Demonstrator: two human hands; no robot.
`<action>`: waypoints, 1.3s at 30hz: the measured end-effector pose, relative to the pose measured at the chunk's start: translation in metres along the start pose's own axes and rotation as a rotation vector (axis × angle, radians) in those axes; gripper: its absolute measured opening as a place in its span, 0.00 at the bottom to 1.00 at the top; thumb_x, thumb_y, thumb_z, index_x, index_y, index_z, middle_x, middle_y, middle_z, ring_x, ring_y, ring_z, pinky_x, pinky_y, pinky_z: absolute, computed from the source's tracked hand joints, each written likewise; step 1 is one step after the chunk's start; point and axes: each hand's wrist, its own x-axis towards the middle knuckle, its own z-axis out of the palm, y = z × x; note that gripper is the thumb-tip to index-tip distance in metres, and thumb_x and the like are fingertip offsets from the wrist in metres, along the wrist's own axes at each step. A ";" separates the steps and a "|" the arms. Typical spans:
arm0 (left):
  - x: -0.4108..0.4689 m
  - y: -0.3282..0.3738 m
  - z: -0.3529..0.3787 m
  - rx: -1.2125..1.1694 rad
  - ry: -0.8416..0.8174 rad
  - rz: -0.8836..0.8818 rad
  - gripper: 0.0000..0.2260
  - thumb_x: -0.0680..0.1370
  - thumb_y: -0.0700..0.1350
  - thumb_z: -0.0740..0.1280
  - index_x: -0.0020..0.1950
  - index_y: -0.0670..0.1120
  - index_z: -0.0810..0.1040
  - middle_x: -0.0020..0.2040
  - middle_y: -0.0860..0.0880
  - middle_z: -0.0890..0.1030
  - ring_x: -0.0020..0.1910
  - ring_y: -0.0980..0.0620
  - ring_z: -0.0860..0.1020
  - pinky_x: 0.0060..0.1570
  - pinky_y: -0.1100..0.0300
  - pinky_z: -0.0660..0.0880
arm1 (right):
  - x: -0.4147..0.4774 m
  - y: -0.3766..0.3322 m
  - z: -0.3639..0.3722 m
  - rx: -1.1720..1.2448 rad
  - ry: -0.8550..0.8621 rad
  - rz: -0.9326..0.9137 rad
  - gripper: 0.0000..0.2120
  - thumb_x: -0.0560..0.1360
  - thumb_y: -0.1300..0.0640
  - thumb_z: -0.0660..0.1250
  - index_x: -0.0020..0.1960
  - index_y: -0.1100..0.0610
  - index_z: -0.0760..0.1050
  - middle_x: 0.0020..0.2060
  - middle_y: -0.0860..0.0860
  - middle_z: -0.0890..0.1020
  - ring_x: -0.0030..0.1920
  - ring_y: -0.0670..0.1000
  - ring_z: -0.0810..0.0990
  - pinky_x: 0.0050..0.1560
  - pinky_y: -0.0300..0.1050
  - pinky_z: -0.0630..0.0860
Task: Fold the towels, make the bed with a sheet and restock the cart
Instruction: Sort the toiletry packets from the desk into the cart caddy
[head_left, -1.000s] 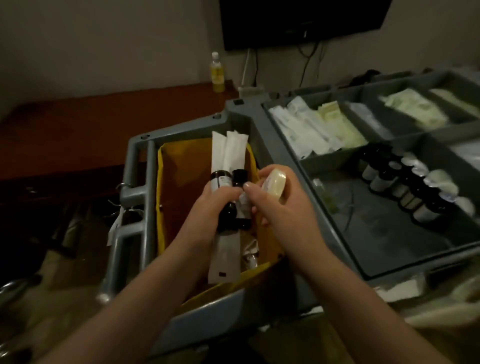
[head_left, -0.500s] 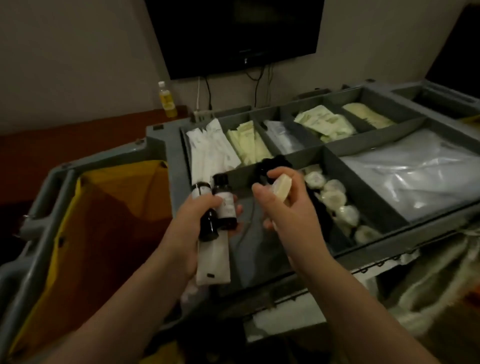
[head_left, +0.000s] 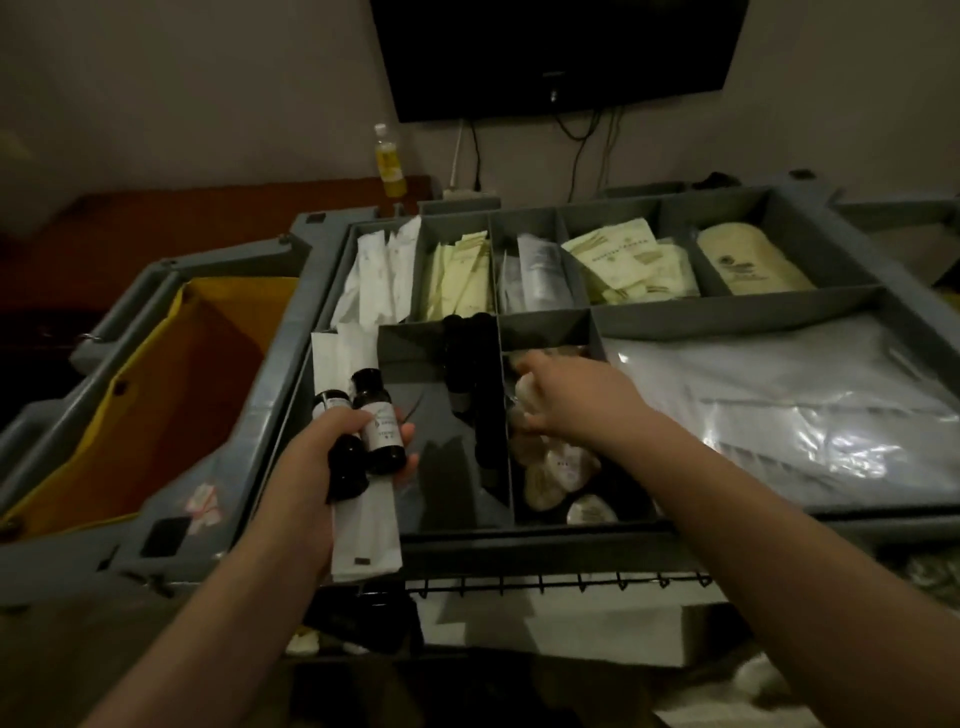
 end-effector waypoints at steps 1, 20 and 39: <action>0.000 0.000 0.000 -0.005 0.006 0.005 0.10 0.77 0.37 0.60 0.58 0.40 0.72 0.38 0.43 0.84 0.41 0.48 0.82 0.36 0.53 0.81 | 0.007 0.000 0.002 -0.008 -0.030 -0.023 0.27 0.73 0.49 0.69 0.69 0.51 0.64 0.61 0.53 0.76 0.58 0.55 0.76 0.52 0.49 0.74; 0.046 0.015 -0.014 -0.052 -0.130 0.029 0.07 0.78 0.38 0.58 0.53 0.41 0.74 0.36 0.46 0.83 0.35 0.52 0.83 0.40 0.53 0.80 | -0.051 0.003 -0.006 0.103 -0.098 0.074 0.28 0.68 0.46 0.74 0.64 0.47 0.67 0.60 0.45 0.73 0.60 0.47 0.72 0.63 0.44 0.66; 0.070 0.014 0.048 0.028 -0.437 -0.084 0.17 0.74 0.40 0.63 0.60 0.36 0.75 0.46 0.40 0.82 0.40 0.47 0.83 0.34 0.56 0.79 | -0.015 -0.072 -0.018 0.835 0.352 0.065 0.17 0.75 0.47 0.65 0.63 0.42 0.67 0.58 0.41 0.74 0.53 0.39 0.76 0.52 0.37 0.77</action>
